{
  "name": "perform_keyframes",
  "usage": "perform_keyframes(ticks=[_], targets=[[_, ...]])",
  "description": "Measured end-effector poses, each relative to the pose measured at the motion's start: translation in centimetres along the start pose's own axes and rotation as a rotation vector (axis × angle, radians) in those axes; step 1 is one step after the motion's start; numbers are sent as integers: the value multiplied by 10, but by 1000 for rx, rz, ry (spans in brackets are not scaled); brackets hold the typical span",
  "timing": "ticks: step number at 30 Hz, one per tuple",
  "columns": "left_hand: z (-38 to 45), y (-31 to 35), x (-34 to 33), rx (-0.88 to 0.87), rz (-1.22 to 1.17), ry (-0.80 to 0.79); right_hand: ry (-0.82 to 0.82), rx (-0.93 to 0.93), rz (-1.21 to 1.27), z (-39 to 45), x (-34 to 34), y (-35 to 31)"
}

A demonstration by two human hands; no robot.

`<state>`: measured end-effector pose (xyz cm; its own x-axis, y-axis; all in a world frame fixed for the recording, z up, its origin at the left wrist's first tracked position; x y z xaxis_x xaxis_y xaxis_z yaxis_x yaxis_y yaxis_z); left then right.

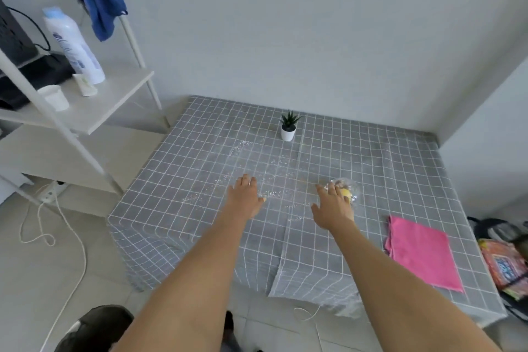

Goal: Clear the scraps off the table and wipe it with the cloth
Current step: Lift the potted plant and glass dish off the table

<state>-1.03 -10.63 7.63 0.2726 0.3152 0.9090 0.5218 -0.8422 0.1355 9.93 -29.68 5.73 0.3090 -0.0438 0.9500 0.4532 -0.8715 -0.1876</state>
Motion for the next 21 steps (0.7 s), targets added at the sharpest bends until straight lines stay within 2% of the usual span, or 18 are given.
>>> perform_keyframes(ticks=[9, 17, 21], targets=[[66, 31, 0, -111, 39, -62, 78, -259, 100, 19, -9, 59], [141, 37, -1, -223, 20, -35, 163, -426, 350, 50, -39, 62], [169, 28, -9, -230, 47, -54, 222, -449, 449, 56, -56, 60]])
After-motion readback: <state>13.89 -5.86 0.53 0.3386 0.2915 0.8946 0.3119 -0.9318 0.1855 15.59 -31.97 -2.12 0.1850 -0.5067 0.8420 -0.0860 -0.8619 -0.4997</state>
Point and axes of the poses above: each hand's wrist, its own z-axis towards the middle knuckle, its own x-axis out of the back of the hand, y = z × x, the point moved 1 cm from there along z, towards the middle knuckle
